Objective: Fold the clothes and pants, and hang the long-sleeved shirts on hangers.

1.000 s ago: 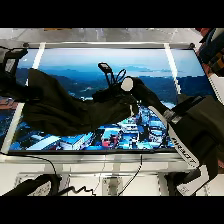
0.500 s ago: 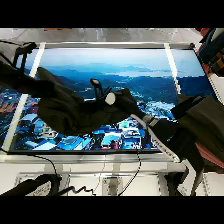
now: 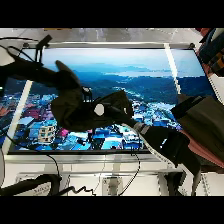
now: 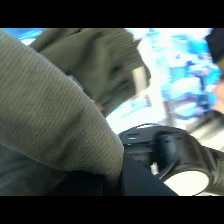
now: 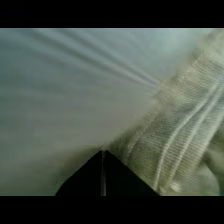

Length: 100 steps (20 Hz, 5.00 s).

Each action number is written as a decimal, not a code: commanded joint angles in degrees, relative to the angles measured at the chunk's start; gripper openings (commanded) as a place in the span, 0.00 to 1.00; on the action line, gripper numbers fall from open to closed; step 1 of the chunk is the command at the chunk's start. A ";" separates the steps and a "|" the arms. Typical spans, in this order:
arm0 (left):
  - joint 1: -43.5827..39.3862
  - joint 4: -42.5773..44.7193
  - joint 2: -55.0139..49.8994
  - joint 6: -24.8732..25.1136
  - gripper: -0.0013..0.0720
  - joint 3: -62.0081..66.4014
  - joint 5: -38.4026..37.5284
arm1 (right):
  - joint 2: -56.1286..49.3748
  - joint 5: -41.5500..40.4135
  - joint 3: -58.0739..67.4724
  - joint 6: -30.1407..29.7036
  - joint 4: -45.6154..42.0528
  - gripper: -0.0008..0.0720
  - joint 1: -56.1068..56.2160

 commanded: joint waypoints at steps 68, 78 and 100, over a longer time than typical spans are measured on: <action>-23.52 42.42 -16.17 -6.99 0.05 -5.05 22.36 | 10.29 23.37 -29.35 -25.94 33.35 0.95 -40.41; -22.47 42.40 -16.13 -6.99 0.05 -5.05 19.28 | 5.66 15.37 -12.37 -4.76 -11.78 0.97 -29.24; -22.29 57.53 0.22 -6.34 0.05 -4.83 19.56 | 10.78 15.61 -9.18 -3.67 5.40 0.05 -35.63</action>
